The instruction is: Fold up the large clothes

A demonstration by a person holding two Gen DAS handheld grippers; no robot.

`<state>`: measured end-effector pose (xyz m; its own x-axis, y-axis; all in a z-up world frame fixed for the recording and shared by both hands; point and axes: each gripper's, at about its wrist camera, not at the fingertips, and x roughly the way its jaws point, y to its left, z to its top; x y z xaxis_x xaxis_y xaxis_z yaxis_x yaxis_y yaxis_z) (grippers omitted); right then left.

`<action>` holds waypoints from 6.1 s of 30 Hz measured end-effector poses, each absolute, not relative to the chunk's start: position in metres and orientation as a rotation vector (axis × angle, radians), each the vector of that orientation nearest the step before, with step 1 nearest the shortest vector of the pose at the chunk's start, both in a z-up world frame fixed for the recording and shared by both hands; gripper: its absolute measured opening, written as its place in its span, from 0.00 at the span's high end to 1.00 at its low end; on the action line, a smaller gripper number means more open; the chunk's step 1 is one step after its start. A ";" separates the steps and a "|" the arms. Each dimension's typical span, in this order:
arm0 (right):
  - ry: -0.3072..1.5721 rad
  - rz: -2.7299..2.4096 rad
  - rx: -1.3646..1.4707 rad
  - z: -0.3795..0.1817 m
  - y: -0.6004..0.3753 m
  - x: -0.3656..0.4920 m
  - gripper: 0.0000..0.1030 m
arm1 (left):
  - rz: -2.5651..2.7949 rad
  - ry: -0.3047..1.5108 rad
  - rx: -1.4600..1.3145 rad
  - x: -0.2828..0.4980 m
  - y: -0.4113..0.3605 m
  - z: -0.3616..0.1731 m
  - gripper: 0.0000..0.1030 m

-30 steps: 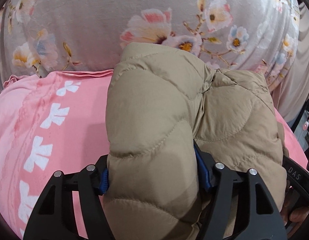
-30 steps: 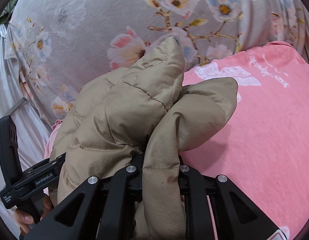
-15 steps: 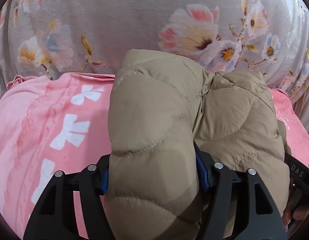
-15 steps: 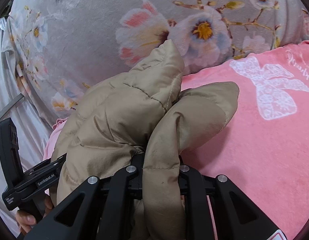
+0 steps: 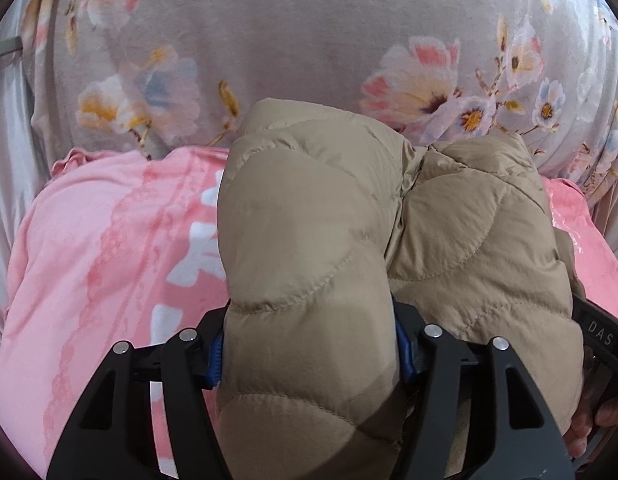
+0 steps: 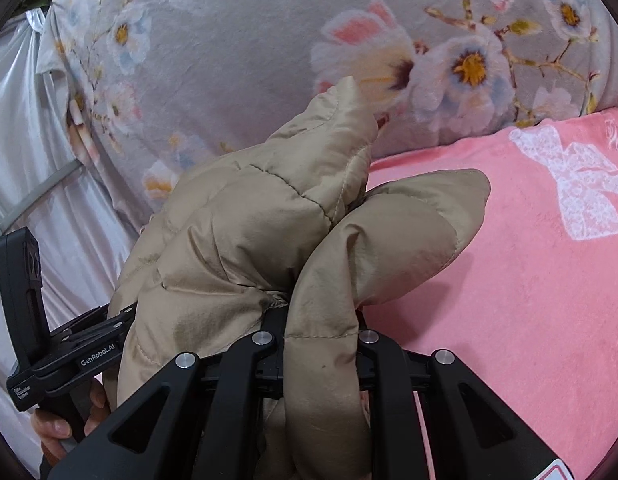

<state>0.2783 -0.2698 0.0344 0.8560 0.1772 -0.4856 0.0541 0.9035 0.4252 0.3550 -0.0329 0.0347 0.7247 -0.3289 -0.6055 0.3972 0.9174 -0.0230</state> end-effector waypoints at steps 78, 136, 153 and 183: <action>0.802 -0.086 0.119 -0.046 -0.159 0.261 1.00 | -0.061 0.748 0.092 0.316 0.005 -0.028 0.14; 0.730 -0.260 0.096 -0.066 -0.158 0.094 0.36 | -0.030 0.637 0.109 0.144 -0.012 -0.063 0.06; 0.725 -0.260 0.080 -0.064 -0.156 0.094 0.36 | -0.016 0.627 0.102 0.143 -0.008 -0.060 0.06; 0.722 -0.261 0.074 -0.063 -0.152 0.095 0.36 | -0.022 0.614 0.117 0.140 -0.011 -0.059 0.10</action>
<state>0.0946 -0.1524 -0.0633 0.7198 -0.2104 -0.6615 0.2614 0.9650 -0.0226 0.1401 -0.0114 -0.0591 0.8175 0.0147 -0.5757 0.0551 0.9931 0.1035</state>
